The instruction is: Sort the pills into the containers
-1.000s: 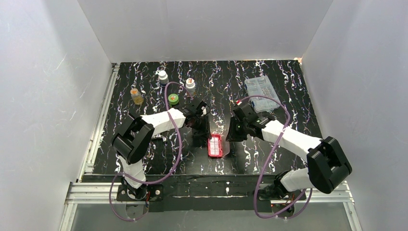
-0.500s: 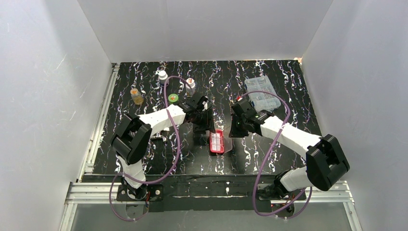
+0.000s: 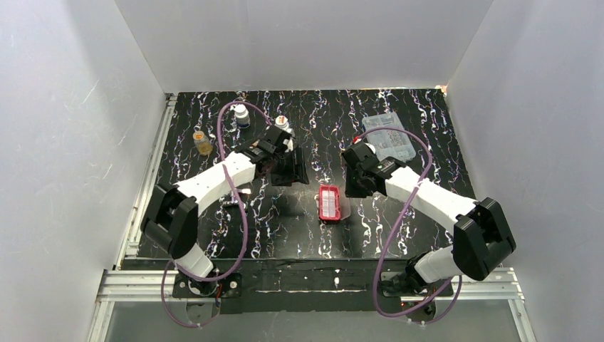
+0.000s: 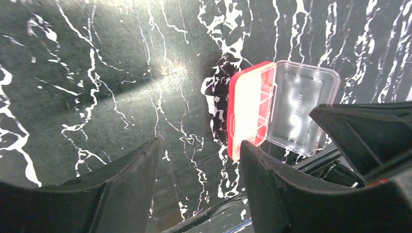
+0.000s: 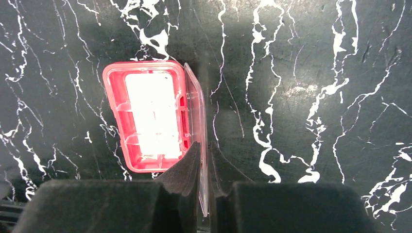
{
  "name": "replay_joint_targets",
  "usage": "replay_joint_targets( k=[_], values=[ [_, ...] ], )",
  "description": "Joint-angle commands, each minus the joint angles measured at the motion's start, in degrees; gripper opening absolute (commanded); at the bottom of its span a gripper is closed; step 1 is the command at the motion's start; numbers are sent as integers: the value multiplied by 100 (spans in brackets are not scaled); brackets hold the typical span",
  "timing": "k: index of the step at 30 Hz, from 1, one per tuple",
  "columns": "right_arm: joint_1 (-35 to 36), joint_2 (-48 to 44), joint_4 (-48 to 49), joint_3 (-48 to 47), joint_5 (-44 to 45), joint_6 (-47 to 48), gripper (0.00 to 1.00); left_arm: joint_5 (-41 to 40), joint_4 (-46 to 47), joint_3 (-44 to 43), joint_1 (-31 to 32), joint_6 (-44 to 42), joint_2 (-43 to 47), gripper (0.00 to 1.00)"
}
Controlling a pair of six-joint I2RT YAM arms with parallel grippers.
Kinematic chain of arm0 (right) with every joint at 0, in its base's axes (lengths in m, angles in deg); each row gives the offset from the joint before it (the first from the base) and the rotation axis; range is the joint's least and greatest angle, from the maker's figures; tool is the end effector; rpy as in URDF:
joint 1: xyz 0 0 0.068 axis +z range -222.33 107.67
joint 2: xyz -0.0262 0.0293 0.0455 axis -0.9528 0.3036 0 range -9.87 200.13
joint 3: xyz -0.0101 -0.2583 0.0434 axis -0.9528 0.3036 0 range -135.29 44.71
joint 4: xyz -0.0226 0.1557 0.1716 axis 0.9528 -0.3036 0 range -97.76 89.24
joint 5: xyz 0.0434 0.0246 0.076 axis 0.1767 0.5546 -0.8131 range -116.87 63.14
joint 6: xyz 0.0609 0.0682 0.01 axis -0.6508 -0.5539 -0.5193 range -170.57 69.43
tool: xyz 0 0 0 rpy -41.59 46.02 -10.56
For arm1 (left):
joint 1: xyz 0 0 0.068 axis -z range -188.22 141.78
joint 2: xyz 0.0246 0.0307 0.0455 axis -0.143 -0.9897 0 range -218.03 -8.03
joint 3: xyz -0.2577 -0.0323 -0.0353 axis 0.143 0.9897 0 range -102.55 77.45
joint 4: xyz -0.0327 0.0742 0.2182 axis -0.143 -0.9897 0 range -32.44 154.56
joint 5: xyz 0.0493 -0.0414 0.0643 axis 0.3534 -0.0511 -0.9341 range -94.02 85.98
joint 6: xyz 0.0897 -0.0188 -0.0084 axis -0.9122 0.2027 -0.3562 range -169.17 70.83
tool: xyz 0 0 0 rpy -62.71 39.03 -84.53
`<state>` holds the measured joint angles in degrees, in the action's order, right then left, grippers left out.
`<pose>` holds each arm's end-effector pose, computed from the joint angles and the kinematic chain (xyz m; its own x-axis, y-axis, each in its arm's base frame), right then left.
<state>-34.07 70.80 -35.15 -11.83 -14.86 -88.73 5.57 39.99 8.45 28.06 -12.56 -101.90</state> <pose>0.2304 0.1598 0.1983 -0.8480 0.1010 -0.5203 0.0047 0.9831 0.1832 0.2802 -0.2228 0.2121 -0.8917 -0.0748 -0.4465 0.1733 0.8547 -0.4894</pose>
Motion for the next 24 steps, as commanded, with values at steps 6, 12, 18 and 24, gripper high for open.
replay_joint_targets(
  k=[6,12,18,24],
  values=[
    [-3,293,-98,-408,272,158,21,-254,-433,166,-210,-254,770,62],
    [-6,282,-137,-466,250,184,37,-338,-521,195,-277,-302,1023,63],
    [-7,128,-364,-723,211,265,73,-418,-613,130,-375,-371,1267,68],
    [-4,-135,-676,-1406,161,489,87,-1571,-1297,-432,-853,-378,1469,80]
  ],
)
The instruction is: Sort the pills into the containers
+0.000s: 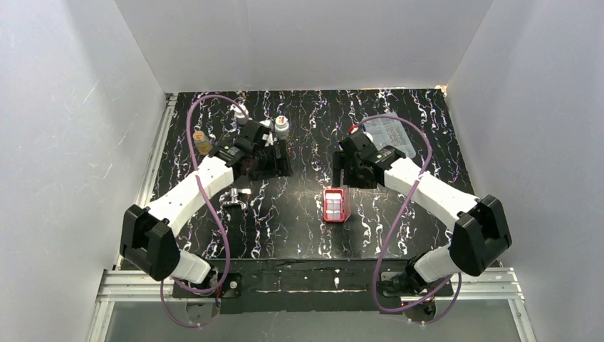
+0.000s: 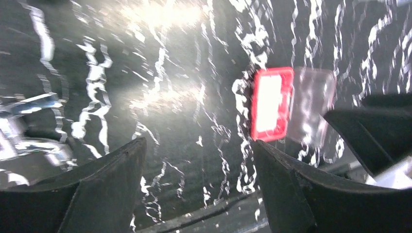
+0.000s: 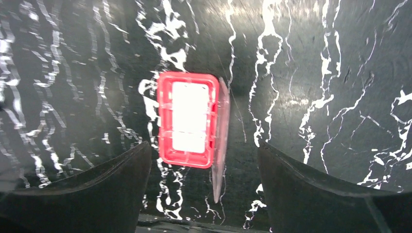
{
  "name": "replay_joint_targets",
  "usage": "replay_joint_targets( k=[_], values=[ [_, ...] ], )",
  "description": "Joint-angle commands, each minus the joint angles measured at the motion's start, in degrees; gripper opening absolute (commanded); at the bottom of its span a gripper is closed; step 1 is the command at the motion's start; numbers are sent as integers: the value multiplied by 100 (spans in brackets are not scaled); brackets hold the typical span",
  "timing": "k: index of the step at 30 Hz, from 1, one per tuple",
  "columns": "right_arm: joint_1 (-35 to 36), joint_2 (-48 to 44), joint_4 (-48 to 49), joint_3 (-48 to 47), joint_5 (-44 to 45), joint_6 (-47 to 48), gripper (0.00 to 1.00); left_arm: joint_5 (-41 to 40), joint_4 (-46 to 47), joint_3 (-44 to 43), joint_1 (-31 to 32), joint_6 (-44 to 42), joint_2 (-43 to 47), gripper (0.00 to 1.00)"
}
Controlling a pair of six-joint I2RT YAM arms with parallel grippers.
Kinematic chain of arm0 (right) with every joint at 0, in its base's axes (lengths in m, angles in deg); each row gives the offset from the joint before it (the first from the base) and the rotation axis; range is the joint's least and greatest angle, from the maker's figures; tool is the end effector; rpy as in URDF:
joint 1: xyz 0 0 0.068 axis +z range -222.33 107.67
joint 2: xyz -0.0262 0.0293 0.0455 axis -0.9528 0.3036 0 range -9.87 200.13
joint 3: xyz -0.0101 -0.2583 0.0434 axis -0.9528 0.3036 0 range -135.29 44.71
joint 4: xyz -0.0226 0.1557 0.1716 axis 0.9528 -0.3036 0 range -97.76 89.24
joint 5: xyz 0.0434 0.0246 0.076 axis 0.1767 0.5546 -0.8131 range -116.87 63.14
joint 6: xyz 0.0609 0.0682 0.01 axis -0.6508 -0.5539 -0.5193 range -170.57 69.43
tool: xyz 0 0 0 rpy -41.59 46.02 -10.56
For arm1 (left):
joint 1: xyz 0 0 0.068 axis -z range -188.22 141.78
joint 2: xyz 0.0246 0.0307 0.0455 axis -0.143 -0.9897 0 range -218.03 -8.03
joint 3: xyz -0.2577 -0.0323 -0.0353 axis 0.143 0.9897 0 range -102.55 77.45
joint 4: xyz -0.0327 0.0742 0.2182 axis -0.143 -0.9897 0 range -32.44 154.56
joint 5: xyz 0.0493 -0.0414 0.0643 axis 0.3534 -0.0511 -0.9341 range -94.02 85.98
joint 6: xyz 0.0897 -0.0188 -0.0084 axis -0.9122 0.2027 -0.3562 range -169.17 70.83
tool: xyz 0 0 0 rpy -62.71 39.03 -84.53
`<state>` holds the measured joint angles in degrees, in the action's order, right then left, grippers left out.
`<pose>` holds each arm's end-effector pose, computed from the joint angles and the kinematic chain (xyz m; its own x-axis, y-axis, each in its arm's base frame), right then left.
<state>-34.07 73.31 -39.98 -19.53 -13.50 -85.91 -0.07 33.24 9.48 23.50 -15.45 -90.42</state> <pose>0.2423 0.1667 0.2208 -0.8372 0.0566 -0.5440 -0.0274 0.9891 0.1450 0.2675 -0.1721 0.2569 -0.8206 -0.1438 -0.5531 0.1322 0.8938 -0.4285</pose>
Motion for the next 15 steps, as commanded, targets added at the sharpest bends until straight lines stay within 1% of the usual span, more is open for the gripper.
replay_joint_targets(
  k=[1,4,8,15],
  values=[
    [-4,-411,-225,-735,12,238,88,-1279,-773,-697,-517,-115,255,81],
    [-11,-477,-296,-985,-101,293,90,-2161,-992,-1079,-736,-263,-103,90],
    [-3,-572,-291,-1092,-271,348,91,-2168,-836,-1354,-926,-427,-746,94],
    [-2,-763,-253,-1049,-374,409,92,-1937,-334,-1873,-971,-910,-1860,95]
  ],
)
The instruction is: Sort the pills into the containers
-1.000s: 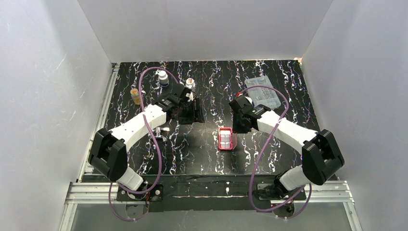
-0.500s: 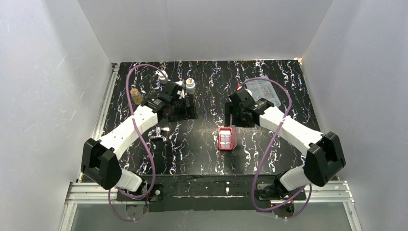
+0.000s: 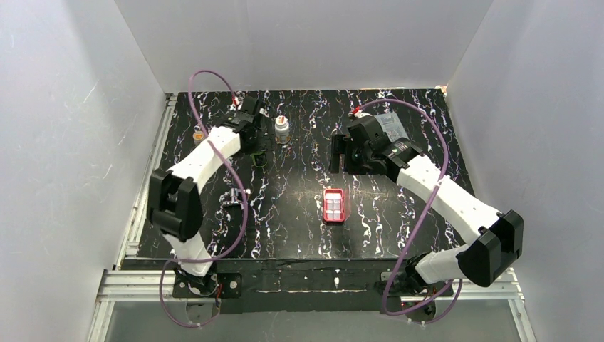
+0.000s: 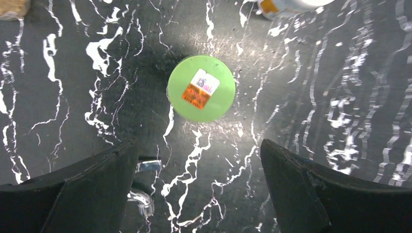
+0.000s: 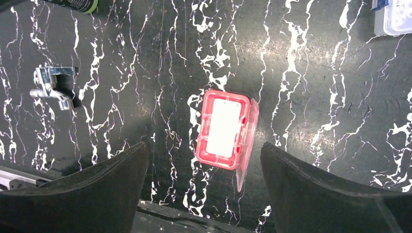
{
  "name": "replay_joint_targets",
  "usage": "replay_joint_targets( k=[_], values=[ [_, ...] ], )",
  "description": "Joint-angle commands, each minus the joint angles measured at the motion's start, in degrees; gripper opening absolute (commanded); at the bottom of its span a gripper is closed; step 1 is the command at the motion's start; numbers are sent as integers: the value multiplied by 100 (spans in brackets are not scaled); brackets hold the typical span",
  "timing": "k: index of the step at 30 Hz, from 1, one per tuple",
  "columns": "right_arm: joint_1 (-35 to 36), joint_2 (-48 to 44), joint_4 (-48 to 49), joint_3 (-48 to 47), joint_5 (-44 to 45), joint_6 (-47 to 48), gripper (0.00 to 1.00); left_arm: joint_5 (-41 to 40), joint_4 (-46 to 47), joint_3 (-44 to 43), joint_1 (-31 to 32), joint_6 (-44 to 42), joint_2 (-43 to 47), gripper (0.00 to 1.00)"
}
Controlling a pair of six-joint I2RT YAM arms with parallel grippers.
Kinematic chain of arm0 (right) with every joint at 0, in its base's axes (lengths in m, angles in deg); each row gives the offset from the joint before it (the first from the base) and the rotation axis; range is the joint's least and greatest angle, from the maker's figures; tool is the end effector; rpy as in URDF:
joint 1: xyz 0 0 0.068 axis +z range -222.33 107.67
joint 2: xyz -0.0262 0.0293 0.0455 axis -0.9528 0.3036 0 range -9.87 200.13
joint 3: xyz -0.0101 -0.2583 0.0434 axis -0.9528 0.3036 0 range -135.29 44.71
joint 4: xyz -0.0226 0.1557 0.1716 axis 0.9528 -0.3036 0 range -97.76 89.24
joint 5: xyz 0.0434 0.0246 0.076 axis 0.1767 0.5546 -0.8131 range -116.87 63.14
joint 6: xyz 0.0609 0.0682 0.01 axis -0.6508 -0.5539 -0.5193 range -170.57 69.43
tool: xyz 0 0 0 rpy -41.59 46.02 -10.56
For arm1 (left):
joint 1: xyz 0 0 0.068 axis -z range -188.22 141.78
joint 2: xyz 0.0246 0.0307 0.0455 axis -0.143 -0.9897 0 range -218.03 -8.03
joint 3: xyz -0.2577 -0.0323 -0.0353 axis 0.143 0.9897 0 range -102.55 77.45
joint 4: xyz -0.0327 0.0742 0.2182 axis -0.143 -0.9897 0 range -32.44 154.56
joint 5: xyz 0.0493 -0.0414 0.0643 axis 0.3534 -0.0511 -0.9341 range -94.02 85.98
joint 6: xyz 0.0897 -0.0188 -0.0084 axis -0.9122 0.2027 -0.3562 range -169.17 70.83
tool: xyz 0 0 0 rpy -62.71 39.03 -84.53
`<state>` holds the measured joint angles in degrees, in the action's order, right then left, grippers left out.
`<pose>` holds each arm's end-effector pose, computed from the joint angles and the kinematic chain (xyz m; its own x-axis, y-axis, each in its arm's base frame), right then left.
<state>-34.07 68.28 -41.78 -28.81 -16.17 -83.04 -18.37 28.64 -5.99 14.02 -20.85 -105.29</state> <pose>0.2410 0.1705 0.2926 -0.7456 0.0839 -0.6611 -0.1259 0.9565 0.2633 0.3538 -0.1226 0.2539 -0.7255 -0.1998 -0.6586 -0.1427 0.9798 -0.1401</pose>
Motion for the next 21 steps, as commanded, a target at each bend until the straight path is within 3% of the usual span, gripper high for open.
replay_joint_targets(
  k=[1,7,11,21],
  values=[
    [-4,-298,-53,-86,-126,111,92,-93,145,-402,-43,-408,-508,95],
    [-7,-492,26,115,-146,76,92,70,251,-756,-128,-580,-1186,93],
    [-3,-513,16,144,-119,85,92,36,215,-954,-140,-672,-1525,83],
    [-3,-528,50,304,-150,109,92,123,-44,-821,-119,-728,-1462,30]
  ],
)
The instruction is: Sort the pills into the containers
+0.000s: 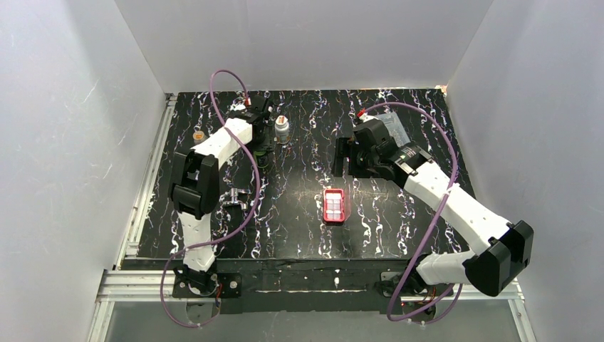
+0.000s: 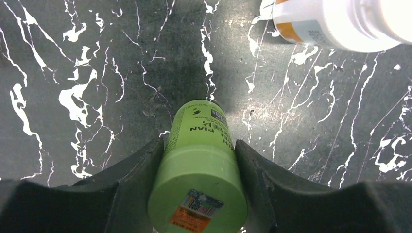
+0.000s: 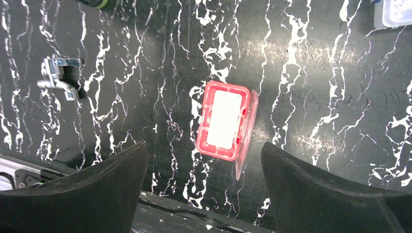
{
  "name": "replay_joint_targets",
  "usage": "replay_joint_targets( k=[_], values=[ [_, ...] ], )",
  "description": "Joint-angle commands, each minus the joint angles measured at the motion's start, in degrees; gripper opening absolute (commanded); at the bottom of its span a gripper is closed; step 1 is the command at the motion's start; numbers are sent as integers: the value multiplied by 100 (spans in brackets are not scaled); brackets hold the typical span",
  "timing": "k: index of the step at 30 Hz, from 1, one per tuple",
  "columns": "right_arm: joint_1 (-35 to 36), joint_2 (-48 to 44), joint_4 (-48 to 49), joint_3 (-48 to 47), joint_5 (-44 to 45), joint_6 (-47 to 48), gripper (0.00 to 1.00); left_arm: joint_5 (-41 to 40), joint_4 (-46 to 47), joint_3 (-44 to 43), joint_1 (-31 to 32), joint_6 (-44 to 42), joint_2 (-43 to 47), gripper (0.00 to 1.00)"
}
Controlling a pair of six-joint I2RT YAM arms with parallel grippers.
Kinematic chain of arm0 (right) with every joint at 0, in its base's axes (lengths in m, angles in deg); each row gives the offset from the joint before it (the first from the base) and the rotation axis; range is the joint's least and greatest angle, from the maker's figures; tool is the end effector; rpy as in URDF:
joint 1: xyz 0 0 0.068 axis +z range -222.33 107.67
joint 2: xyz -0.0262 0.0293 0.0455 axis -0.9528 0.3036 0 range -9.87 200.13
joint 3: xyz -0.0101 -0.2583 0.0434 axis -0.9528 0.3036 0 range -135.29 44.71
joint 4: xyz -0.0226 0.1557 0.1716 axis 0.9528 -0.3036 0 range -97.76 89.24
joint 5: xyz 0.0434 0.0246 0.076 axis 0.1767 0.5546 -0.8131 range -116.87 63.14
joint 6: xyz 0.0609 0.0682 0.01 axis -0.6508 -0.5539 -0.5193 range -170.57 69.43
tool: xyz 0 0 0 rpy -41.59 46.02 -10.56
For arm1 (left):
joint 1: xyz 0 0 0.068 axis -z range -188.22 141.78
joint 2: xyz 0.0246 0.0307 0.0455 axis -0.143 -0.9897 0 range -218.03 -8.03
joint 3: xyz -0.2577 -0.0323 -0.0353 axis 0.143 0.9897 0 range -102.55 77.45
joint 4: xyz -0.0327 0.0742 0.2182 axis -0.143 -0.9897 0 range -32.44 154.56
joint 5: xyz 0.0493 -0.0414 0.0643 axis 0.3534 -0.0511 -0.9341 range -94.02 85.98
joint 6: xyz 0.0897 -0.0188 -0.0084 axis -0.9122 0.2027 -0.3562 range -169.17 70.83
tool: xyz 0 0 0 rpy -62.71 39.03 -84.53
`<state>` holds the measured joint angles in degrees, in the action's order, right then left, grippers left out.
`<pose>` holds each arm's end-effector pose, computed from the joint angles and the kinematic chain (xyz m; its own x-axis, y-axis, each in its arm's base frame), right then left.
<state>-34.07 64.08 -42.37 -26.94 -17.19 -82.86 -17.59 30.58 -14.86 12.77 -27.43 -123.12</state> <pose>0.2273 0.1615 0.3002 -0.7356 0.0906 -0.6714 -0.1447 0.9471 0.2864 0.4108 -0.1369 0.1859 -0.8099 -0.0748 -0.5818 -0.0772 0.9968 -0.0207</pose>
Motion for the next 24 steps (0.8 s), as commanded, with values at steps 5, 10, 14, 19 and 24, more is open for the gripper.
replay_joint_targets(
  k=[5,10,14,19,24],
  values=[
    [-9,-57,131,161,-91,86,92,364,-458,383,323,-223,926,19],
    [-3,-75,151,252,-138,81,93,517,-510,1246,1090,-95,1761,20],
    [-8,-114,227,404,-243,45,93,438,-302,2038,1836,269,2333,21],
    [-3,-110,342,589,-331,20,93,128,409,2923,2637,768,2836,25],
    [12,-118,452,727,-392,10,93,-276,991,3435,3027,975,3096,33]
  ],
)
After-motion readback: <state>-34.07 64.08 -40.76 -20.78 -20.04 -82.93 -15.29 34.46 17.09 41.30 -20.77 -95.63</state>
